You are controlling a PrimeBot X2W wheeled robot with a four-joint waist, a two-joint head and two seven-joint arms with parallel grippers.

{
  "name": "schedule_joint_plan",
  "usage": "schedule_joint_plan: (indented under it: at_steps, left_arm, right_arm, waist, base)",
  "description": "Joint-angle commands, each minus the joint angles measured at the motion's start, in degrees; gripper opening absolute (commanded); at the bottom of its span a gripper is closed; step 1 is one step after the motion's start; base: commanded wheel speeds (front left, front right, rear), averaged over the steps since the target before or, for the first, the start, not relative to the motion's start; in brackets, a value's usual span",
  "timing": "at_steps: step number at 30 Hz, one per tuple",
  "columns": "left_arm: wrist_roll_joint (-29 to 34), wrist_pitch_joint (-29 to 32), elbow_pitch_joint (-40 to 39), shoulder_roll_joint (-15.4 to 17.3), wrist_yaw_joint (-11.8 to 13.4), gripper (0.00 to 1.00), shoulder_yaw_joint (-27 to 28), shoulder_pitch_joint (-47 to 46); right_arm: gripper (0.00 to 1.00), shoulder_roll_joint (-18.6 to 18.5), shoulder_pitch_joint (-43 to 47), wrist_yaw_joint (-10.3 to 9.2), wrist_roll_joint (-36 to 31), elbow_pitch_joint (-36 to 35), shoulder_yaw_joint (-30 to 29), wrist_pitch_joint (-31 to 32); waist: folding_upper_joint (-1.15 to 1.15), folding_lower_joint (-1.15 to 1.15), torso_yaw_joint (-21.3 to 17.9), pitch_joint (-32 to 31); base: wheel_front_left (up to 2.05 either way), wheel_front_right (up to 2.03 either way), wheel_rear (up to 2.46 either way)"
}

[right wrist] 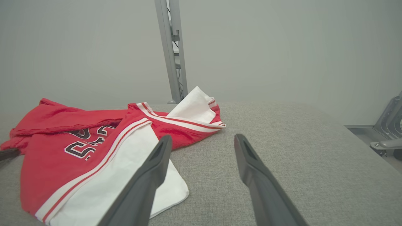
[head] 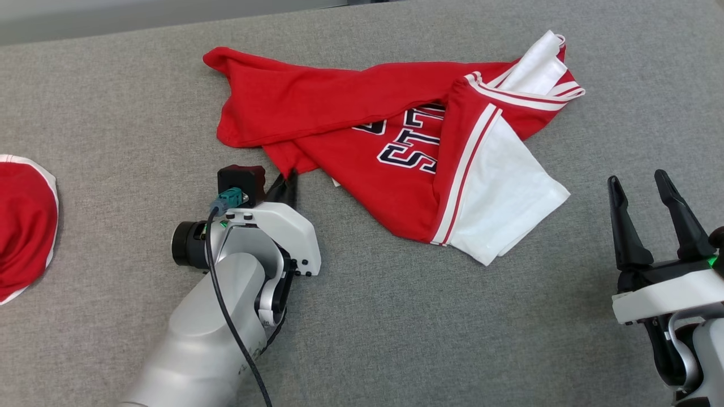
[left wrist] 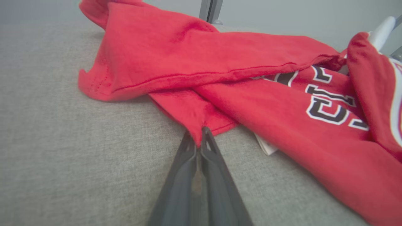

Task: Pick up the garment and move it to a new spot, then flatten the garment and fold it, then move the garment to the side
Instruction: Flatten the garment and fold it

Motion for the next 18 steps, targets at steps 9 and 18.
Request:
schedule_joint_plan:
  at_steps: [9,18]
  left_arm:
    - [-1.9,-4.4,0.9,0.3,-0.8,0.0,-3.0,0.1]
    - [-2.2,-6.0,-1.3,0.3,-0.2,0.0,-5.9,2.2]
  right_arm:
    - [1.0,-0.4,0.4,0.01,0.2,3.2,-1.2,0.0]
    - [1.0,-1.3,-2.1,0.01,3.1,14.2,1.0,0.0]
  waist:
    - [0.0,0.0,2.1,-1.2]
    - [0.0,0.0,5.3,-2.1]
  base:
    - [0.0,0.0,0.0]
    - [0.0,0.0,0.0]
